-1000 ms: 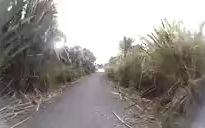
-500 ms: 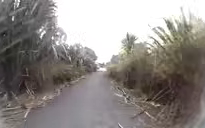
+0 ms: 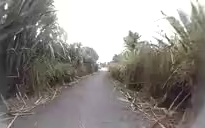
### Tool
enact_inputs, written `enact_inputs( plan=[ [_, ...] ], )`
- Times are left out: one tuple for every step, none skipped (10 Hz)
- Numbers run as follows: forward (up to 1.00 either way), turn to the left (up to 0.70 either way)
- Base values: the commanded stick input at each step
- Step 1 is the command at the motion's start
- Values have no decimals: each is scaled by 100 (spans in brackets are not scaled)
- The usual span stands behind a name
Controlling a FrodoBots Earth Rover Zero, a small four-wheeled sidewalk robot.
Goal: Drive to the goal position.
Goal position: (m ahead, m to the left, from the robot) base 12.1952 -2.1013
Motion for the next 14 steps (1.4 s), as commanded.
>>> enact_inputs(
  plan=[
    [70,0],
    [70,0],
    [70,0],
    [70,0],
    [70,0],
    [70,0],
    [70,0],
    [70,0],
    [70,0],
    [70,0],
    [70,0],
    [70,0],
    [70,0],
    [70,0]
  ],
)
